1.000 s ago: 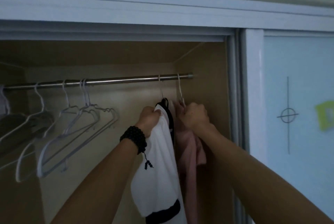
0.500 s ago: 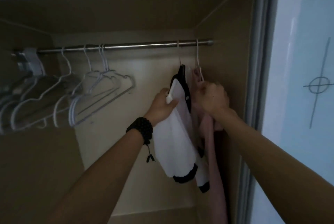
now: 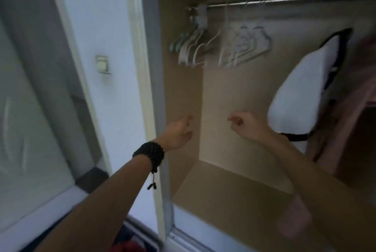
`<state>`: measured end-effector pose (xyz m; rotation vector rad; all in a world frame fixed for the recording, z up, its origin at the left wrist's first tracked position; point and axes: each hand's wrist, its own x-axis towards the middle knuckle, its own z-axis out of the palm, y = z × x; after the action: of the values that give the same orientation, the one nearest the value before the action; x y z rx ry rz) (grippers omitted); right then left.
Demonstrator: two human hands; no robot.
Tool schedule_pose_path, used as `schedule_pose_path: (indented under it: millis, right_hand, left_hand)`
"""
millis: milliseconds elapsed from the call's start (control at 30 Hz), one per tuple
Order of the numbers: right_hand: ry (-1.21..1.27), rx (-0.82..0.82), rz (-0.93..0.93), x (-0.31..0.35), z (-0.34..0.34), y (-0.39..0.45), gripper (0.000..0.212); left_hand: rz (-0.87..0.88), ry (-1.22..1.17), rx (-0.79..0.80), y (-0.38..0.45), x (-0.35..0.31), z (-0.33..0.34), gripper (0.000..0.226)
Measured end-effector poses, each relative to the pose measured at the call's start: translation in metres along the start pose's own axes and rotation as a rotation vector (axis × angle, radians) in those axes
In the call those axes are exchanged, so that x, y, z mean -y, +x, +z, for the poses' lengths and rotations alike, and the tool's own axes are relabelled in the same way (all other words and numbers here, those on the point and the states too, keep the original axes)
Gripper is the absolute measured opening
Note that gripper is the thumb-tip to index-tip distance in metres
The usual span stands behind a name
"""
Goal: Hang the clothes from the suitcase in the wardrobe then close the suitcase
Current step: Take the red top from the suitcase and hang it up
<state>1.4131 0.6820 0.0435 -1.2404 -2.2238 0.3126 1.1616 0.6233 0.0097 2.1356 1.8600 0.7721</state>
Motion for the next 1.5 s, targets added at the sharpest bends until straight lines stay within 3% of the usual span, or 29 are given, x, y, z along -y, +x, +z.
schedule_pose_path:
  millis: [333,600,733,967,1100,1200,1267,1333,1400,1500]
  right_hand:
    - [0.128,0.705,-0.076,0.145,0.293,-0.059,0.052]
    - [0.042,1.097,-0.156,0.169,0.5,-0.062,0.06]
    - [0.003,1.148,-0.171,0.148,0.616,-0.067,0.048]
    - [-0.063,1.197,-0.114,0.032,0.914,-0.117,0.03]
    - [-0.035,1.057,-0.284,-0.015,1.077,-0.144,0.027]
    - [-0.13,0.928,-0.516,-0.027,1.192,-0.157,0.036]
    - [-0.285,0.969,-0.653,-0.024,1.236,-0.161,0.054]
    - [-0.415,1.029,-0.742,-0.023,1.274,-0.168,0.065]
    - [-0.45,1.035,-0.814,-0.021,1.291,-0.171,0.051]
    - [-0.237,0.972,-0.851,-0.016,1.275,-0.165,0.029]
  left_hand:
    - [-0.608,-0.042,0.12,-0.278,0.221,0.011,0.046]
    - [-1.063,-0.167,0.111,-0.4,0.361,0.082,0.042]
    - [-1.211,-0.211,0.078,-0.426,0.436,0.154,0.036]
    - [-1.352,-0.334,-0.042,-0.437,0.635,0.414,0.028]
    - [-1.376,-0.28,0.025,-0.432,0.743,0.559,0.043]
    - [-1.407,-0.181,0.222,-0.431,0.812,0.647,0.078]
    - [-1.394,-0.13,0.313,-0.434,0.836,0.671,0.086]
    - [-1.293,-0.143,0.293,-0.445,0.86,0.686,0.062]
    - [-1.157,-0.222,0.245,-0.459,0.878,0.675,0.039]
    - [-1.037,-0.351,0.129,-0.476,0.877,0.626,0.022]
